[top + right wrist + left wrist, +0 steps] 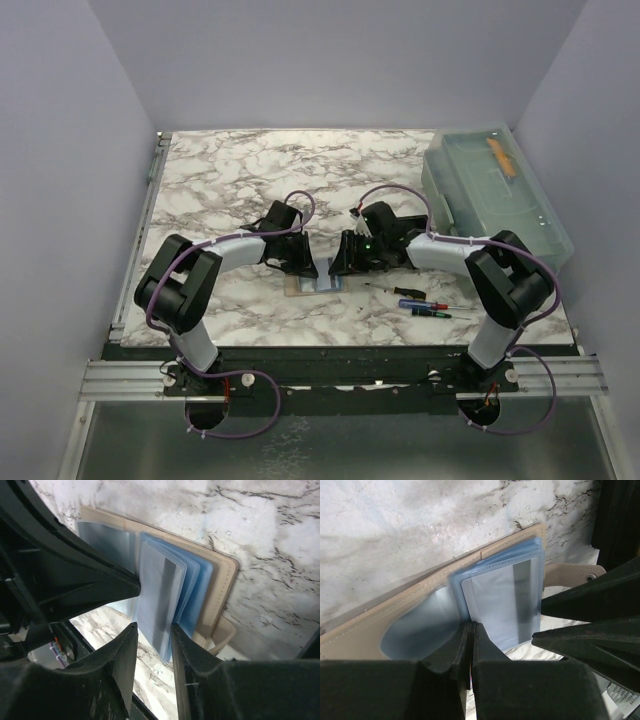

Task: Put the credit cards into the card holder
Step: Turn over the card slot in the card holder.

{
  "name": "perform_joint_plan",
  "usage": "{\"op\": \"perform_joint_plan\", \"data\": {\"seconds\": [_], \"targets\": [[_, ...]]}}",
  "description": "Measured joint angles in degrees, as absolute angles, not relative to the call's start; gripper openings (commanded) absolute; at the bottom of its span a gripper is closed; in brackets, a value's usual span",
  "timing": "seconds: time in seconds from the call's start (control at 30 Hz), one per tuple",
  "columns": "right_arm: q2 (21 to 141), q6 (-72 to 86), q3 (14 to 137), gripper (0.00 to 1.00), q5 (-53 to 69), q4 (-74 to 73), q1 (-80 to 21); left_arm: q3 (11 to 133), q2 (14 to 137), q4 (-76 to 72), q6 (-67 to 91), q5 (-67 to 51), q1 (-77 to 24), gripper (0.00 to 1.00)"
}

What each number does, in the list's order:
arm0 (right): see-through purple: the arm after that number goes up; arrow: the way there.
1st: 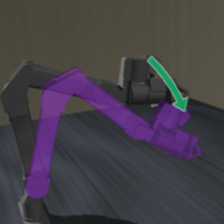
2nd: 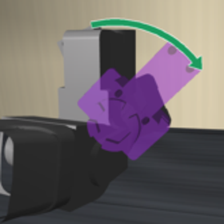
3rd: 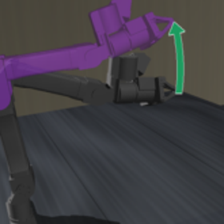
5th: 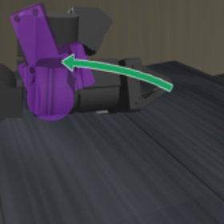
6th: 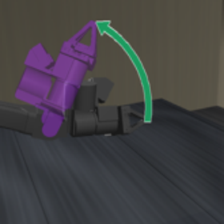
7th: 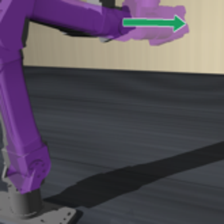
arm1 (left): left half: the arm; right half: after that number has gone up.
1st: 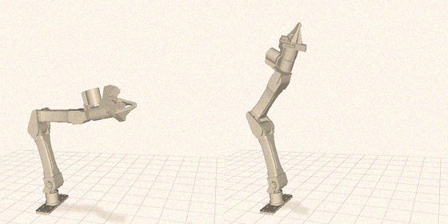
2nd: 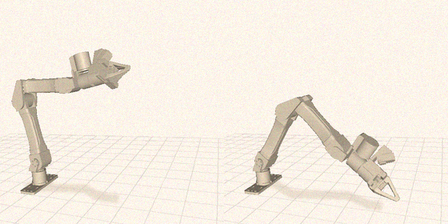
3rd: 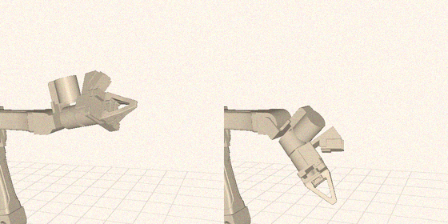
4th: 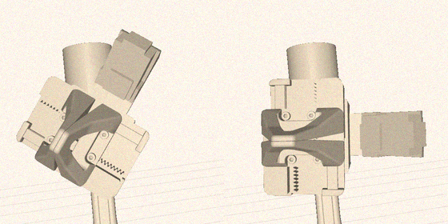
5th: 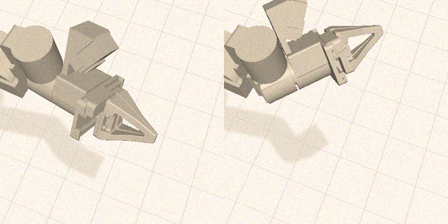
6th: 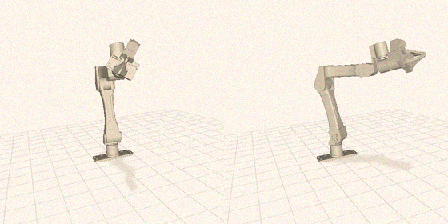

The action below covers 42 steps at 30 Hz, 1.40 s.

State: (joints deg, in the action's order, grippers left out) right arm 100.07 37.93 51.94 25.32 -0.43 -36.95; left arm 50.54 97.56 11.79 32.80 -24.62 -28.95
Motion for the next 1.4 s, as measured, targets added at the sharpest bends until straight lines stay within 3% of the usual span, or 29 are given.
{"op": "perform_joint_plan", "data": {"seconds": [0.3, 0.43, 1.0, 1.4], "targets": [[99.4, 38.6, 51.9, 0.39, 30.3, 3.1, -36.8, 50.5, 95.0, 14.1, 32.7, -24.4, -29.0, 0.2], [99.4, 38.9, 51.9, 0.41, 32.0, 4.3, -36.8, 50.5, 92.1, 16.0, 32.5, -24.3, -28.9, 0.21], [105.4, 39.3, 57.8, 0.64, 36.4, 5.5, -39.4, 54.0, 76.2, 28.1, 28.7, -19.4, -20.8, 0.27], [110.0, 42.0, 60.7, 0.78, 38.3, 8.0, -41.9, 54.6, 74.6, 30.1, 27.7, -18.7, -18.7, 0.27]]}}
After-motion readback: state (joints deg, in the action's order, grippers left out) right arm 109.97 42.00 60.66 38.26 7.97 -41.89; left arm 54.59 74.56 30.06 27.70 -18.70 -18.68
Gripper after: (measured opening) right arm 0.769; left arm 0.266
